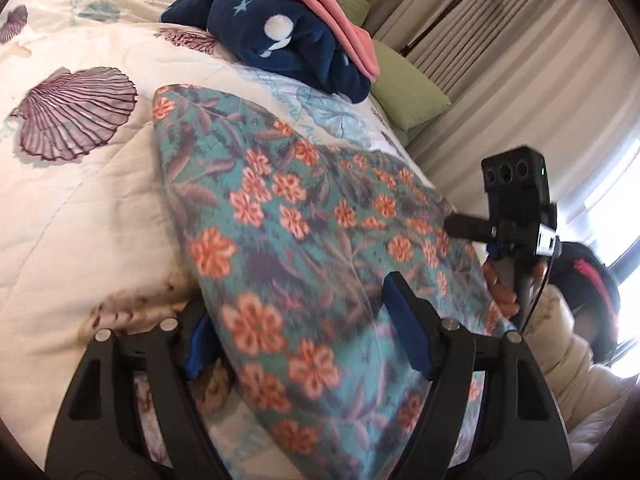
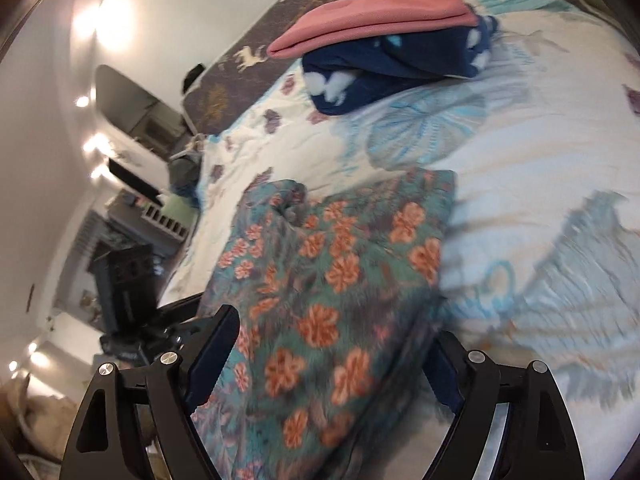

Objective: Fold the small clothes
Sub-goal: 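Slide both grippers under the folded shirt end and grasp it, then lift the folded shirt with both grippers and carry it toward the navy stack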

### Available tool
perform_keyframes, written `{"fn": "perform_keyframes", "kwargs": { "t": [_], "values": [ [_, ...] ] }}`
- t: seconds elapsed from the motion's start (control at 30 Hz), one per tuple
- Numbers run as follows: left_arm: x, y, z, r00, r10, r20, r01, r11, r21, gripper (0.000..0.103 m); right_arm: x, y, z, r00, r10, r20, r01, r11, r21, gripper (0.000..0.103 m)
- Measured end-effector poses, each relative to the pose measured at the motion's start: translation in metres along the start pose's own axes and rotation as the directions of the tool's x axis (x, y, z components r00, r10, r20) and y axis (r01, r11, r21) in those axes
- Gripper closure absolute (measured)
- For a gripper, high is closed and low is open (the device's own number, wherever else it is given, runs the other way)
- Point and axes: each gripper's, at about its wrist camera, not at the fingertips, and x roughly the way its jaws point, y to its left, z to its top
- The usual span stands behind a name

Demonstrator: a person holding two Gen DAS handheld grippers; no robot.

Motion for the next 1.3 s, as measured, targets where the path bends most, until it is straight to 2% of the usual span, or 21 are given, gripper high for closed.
{"fn": "perform_keyframes", "kwargs": {
  "t": [0.07,0.2,0.27,0.33,0.37,0.4,0.43,0.5,0.53,0.63,0.7,0.87,1.07,1.2,1.3],
  "values": [
    [0.002,0.0,0.001,1.0,-0.007,0.002,0.007,1.0,0.007,0.027,0.004,0.006,0.0,1.0,-0.005,-0.013,0.004,0.999,-0.041,0.014],
    [0.007,-0.006,0.001,1.0,0.017,0.003,-0.017,0.999,0.04,0.027,0.012,0.021,-0.002,0.996,-0.066,-0.052,0.059,0.989,-0.133,0.014],
    [0.008,-0.007,0.002,1.0,0.026,0.002,-0.026,0.999,0.046,0.027,0.015,0.024,0.0,0.995,-0.08,-0.051,0.073,0.989,-0.132,0.018],
    [0.009,-0.009,0.002,0.999,0.035,0.004,-0.035,0.998,0.048,0.027,0.018,0.029,0.003,0.995,-0.09,-0.042,0.084,0.988,-0.129,0.044],
    [0.01,-0.011,0.003,0.999,0.048,0.009,-0.048,0.997,0.054,0.028,0.023,0.029,0.005,0.996,-0.062,-0.058,0.055,0.992,-0.116,0.071],
    [0.01,-0.013,0.003,0.998,0.063,0.015,-0.064,0.996,0.06,0.038,0.026,0.029,0.005,0.997,-0.048,-0.069,0.04,0.994,-0.105,0.075],
    [0.011,-0.015,0.003,0.995,0.093,0.021,-0.094,0.993,0.07,0.061,0.032,0.032,0.004,0.996,-0.057,-0.07,0.049,0.992,-0.113,0.077],
    [0.011,-0.015,0.005,0.993,0.113,0.021,-0.114,0.991,0.068,0.081,0.038,0.041,0.0,0.991,-0.115,-0.061,0.105,0.983,-0.153,0.079],
    [0.009,-0.016,0.006,0.993,0.115,0.031,-0.116,0.991,0.062,0.085,0.037,0.043,-0.001,0.991,-0.126,-0.051,0.117,0.981,-0.152,0.08],
    [-0.002,-0.025,0.004,0.99,0.127,0.063,-0.131,0.988,0.082,0.088,0.023,0.056,-0.004,0.985,-0.174,0.005,0.173,0.973,-0.154,0.082],
    [-0.015,-0.042,0.005,0.984,0.145,0.102,-0.157,0.979,0.129,0.089,0.012,0.07,-0.006,0.979,-0.198,0.046,0.203,0.965,-0.168,0.082],
    [-0.051,-0.083,0.012,0.969,0.145,0.2,-0.185,0.962,0.199,0.09,-0.023,0.116,-0.014,0.953,-0.257,0.161,0.289,0.93,-0.229,0.083],
    [-0.095,-0.127,0.026,0.955,0.124,0.27,-0.198,0.943,0.268,0.09,-0.075,0.155,-0.015,0.918,-0.251,0.306,0.327,0.917,-0.228,0.083],
    [-0.118,-0.166,0.049,0.94,0.132,0.313,-0.241,0.909,0.34,0.09,-0.11,0.176,-0.005,0.889,-0.257,0.38,0.359,0.905,-0.227,0.083],
    [-0.128,-0.197,0.074,0.92,0.164,0.355,-0.307,0.864,0.398,0.09,-0.132,0.193,0.009,0.861,-0.27,0.431,0.396,0.887,-0.237,0.083]
  ]
}}
